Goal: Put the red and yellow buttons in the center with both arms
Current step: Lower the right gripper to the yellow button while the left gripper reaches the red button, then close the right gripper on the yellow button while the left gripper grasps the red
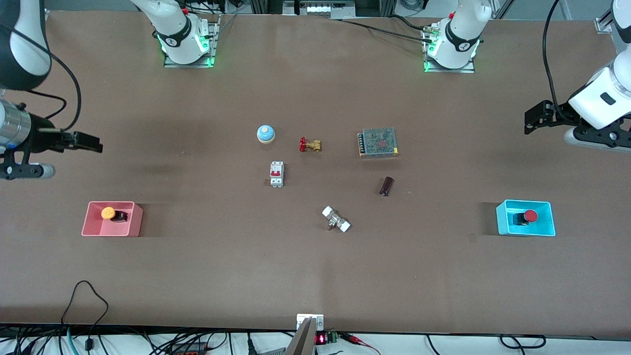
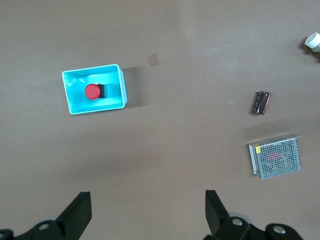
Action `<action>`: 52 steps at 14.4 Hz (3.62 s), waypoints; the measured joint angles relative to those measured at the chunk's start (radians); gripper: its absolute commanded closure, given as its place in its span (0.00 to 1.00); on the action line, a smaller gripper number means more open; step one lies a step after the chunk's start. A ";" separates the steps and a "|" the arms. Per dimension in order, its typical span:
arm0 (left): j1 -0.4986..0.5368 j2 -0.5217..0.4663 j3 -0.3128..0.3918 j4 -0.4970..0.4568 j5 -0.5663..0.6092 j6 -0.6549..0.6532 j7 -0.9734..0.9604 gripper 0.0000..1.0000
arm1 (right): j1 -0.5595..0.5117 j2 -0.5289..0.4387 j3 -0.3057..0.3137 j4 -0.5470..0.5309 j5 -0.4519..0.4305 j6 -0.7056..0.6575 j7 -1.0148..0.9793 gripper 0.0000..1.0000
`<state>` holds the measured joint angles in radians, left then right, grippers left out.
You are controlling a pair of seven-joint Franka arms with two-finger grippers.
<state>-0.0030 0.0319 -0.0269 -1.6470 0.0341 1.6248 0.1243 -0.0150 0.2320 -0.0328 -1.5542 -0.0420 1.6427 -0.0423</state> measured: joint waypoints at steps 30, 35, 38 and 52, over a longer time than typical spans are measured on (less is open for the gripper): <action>0.232 0.701 0.008 0.147 0.008 0.514 0.094 0.05 | -0.106 0.432 -0.005 -0.047 -0.045 0.631 -0.082 0.00; 0.237 0.701 0.008 0.101 0.008 0.573 0.106 0.26 | -0.106 0.435 -0.005 -0.064 -0.045 0.660 -0.088 0.00; 0.237 0.701 0.008 0.101 0.008 0.576 0.107 0.52 | -0.106 0.444 -0.005 -0.067 -0.045 0.667 -0.088 0.03; 0.236 0.616 0.006 0.173 0.009 0.449 0.138 0.70 | -0.105 0.444 -0.001 -0.067 -0.045 0.668 -0.090 0.64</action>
<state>0.2326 0.6481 -0.0212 -1.4741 0.0435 2.0738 0.2625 -0.1200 0.6763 -0.0337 -1.6217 -0.0868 2.3106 -0.1324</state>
